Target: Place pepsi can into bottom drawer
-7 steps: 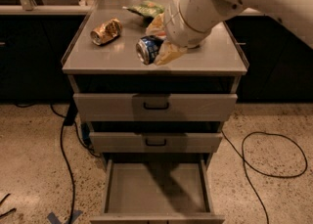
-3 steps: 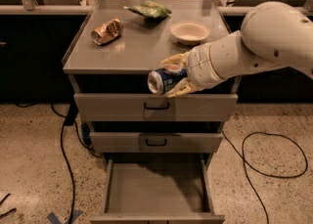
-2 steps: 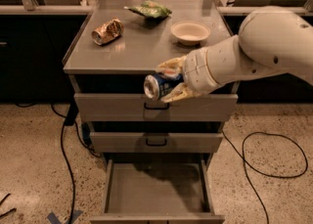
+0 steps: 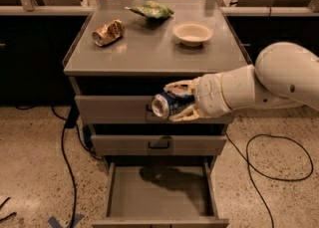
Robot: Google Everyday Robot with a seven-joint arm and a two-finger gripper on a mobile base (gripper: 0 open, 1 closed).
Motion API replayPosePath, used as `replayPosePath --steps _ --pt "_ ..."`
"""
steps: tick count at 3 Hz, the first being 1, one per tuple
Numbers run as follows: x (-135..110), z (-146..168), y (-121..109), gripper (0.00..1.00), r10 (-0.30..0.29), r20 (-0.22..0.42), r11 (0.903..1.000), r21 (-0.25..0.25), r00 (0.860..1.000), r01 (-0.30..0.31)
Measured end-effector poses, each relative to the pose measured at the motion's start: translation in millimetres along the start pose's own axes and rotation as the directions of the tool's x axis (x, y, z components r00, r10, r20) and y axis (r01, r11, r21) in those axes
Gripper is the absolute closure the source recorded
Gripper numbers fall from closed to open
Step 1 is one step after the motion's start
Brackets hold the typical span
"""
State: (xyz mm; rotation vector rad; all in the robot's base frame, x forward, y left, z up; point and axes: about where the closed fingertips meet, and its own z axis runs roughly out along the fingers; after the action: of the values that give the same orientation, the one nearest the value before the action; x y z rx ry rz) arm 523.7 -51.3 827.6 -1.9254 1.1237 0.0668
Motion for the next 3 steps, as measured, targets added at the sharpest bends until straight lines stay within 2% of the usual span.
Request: replayPosePath --steps 1,2,3 --pt "45.9 24.0 50.7 1.0 -0.022 0.049 0.9986 0.049 0.999 0.02" --pt "46.1 27.8 59.8 1.0 -0.025 0.055 0.9978 0.063 0.998 0.022" --pt "53.7 38.7 111.2 1.0 -0.01 0.074 0.9974 0.072 0.997 0.005"
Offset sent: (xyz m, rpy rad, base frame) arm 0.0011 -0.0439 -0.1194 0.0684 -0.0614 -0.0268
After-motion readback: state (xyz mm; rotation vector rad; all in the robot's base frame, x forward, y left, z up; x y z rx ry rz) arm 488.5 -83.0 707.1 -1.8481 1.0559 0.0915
